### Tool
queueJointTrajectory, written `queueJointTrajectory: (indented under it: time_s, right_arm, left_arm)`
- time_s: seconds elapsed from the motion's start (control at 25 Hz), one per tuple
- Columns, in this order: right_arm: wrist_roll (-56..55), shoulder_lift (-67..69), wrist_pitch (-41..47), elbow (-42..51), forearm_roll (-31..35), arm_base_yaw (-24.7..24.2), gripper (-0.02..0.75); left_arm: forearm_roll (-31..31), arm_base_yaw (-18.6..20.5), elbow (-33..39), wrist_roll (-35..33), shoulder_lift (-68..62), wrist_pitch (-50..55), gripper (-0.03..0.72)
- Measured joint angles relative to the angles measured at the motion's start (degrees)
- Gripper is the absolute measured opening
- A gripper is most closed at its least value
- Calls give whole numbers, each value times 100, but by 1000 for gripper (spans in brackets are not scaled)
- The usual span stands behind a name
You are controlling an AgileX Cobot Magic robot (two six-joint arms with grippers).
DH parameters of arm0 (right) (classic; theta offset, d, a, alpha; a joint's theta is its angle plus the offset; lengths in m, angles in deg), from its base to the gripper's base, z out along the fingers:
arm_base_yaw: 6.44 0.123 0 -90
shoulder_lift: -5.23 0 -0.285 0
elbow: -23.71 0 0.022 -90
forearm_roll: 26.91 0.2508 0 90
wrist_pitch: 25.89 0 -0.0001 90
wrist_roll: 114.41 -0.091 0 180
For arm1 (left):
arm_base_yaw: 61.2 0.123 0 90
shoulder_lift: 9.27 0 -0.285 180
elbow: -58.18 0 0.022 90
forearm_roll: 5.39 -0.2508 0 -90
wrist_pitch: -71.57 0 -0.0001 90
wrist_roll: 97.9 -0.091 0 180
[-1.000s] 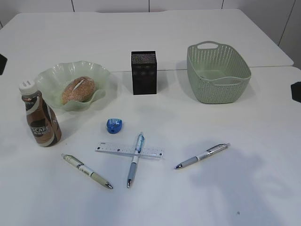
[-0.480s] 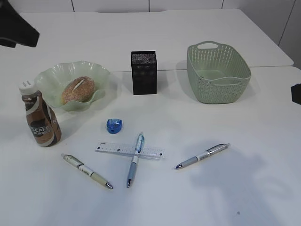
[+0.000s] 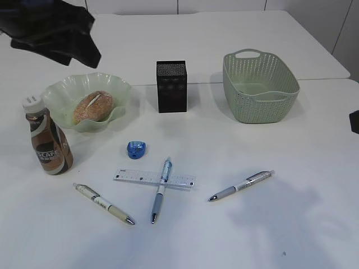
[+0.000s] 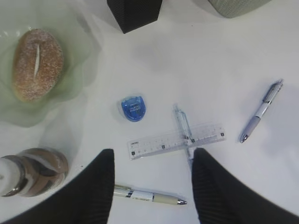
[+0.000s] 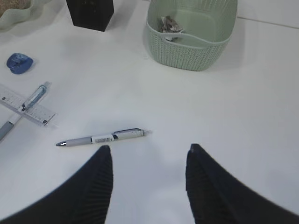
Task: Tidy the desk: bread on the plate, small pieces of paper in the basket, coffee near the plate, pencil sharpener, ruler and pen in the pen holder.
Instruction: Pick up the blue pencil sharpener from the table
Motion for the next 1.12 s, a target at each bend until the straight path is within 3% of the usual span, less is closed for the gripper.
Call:
queueJointTrajectory:
  time_s: [0.24, 0.52, 1.12]
  right_arm:
    - [-11, 0, 270, 0, 3, 0, 405]
    - [-20, 0, 298, 0, 15, 0, 405]
    - [-89, 0, 355, 0, 58, 0, 405]
  left_arm:
    - [-11, -27, -333, 427, -839, 164, 391]
    - [-11, -27, -760, 551, -1764, 258, 511]
    - [-11, -27, -1558, 554, -3398, 593, 525]
